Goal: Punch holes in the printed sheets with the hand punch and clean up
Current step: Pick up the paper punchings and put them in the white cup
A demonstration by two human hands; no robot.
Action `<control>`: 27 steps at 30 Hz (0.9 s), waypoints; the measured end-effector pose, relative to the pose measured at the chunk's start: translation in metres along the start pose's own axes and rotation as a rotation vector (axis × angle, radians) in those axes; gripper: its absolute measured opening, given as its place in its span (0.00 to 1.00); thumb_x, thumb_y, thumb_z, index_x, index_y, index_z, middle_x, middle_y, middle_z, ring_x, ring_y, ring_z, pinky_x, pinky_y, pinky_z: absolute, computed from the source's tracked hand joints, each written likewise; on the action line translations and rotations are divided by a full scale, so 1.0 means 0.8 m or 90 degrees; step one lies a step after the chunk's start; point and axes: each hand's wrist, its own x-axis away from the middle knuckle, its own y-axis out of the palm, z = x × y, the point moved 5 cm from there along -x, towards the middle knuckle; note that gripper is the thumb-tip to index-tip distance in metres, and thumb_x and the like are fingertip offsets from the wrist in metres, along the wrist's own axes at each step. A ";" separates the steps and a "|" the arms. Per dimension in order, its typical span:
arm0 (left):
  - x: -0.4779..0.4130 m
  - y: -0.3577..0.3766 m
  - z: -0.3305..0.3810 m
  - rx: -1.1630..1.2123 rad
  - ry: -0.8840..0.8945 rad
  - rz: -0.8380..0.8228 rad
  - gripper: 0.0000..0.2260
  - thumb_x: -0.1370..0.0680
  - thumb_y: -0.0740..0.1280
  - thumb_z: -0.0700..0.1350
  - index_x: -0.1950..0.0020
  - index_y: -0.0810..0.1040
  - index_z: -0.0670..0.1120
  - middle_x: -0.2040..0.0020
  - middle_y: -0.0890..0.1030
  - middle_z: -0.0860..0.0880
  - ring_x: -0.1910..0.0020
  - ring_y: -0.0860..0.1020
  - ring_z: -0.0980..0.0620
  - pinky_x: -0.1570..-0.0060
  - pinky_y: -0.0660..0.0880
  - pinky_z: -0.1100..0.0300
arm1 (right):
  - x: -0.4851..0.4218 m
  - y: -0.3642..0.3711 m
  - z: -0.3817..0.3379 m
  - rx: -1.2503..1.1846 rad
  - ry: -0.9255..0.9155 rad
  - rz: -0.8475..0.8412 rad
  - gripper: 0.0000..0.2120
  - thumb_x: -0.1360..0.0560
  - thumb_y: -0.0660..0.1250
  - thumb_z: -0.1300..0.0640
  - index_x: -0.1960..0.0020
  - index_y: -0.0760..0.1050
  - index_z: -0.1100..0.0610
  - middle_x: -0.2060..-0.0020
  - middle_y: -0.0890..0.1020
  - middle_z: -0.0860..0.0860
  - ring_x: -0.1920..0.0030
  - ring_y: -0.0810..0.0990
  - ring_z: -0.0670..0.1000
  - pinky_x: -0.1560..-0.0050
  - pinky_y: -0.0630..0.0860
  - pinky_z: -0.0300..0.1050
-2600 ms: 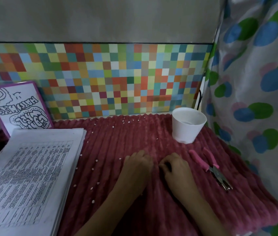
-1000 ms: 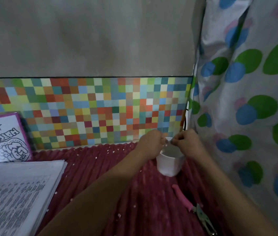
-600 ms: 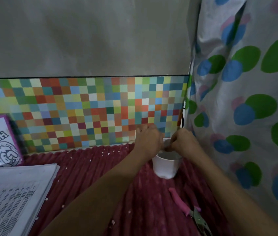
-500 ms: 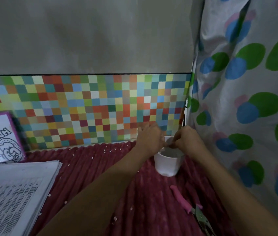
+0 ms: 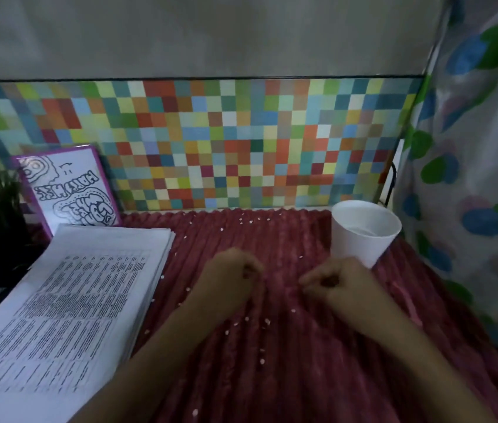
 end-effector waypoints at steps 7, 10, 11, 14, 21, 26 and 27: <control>0.068 0.057 -0.016 -0.007 0.037 0.020 0.07 0.27 0.71 0.47 0.52 0.84 0.47 0.53 0.76 0.51 0.53 0.76 0.55 0.57 0.62 0.68 | 0.018 0.050 0.034 0.099 0.023 0.049 0.05 0.33 0.78 0.58 0.58 0.86 0.52 0.60 0.80 0.44 0.60 0.77 0.41 0.59 0.67 0.26; 0.071 0.059 -0.017 -0.018 0.033 0.055 0.08 0.26 0.70 0.47 0.52 0.84 0.45 0.50 0.77 0.50 0.52 0.77 0.53 0.53 0.67 0.64 | 0.022 0.054 0.032 0.116 0.004 0.076 0.04 0.33 0.77 0.60 0.59 0.86 0.54 0.61 0.79 0.46 0.60 0.76 0.43 0.58 0.67 0.29; 0.071 0.060 -0.016 -0.029 0.033 0.057 0.09 0.26 0.69 0.48 0.53 0.84 0.45 0.50 0.77 0.50 0.52 0.78 0.52 0.53 0.70 0.60 | 0.023 0.056 0.031 0.117 0.001 0.091 0.03 0.32 0.77 0.61 0.60 0.85 0.54 0.60 0.79 0.47 0.60 0.77 0.46 0.56 0.69 0.35; 0.072 0.061 -0.016 -0.055 0.026 0.090 0.11 0.27 0.64 0.50 0.60 0.82 0.45 0.56 0.78 0.50 0.59 0.79 0.50 0.59 0.72 0.54 | 0.024 0.061 0.030 0.114 -0.010 0.115 0.06 0.32 0.76 0.63 0.63 0.82 0.54 0.60 0.79 0.50 0.60 0.77 0.49 0.55 0.71 0.44; 0.069 0.037 -0.033 0.122 -0.076 0.132 0.07 0.27 0.71 0.44 0.63 0.76 0.49 0.63 0.78 0.55 0.63 0.78 0.57 0.57 0.73 0.61 | 0.024 0.055 0.029 0.041 0.010 0.118 0.14 0.33 0.74 0.65 0.69 0.77 0.48 0.64 0.81 0.46 0.63 0.79 0.43 0.58 0.70 0.39; 0.083 -0.008 -0.063 0.083 -0.061 0.213 0.06 0.27 0.72 0.41 0.64 0.79 0.46 0.62 0.77 0.53 0.64 0.76 0.56 0.59 0.72 0.58 | 0.035 0.040 0.014 -0.046 -0.012 0.196 0.10 0.33 0.74 0.64 0.66 0.82 0.50 0.64 0.82 0.47 0.61 0.80 0.45 0.55 0.76 0.44; 0.085 -0.012 -0.067 0.069 -0.053 0.209 0.05 0.28 0.73 0.41 0.63 0.80 0.46 0.61 0.77 0.53 0.64 0.76 0.56 0.59 0.72 0.59 | 0.038 0.043 0.005 -0.053 -0.031 0.188 0.10 0.33 0.75 0.65 0.66 0.83 0.50 0.65 0.82 0.47 0.62 0.80 0.44 0.56 0.75 0.42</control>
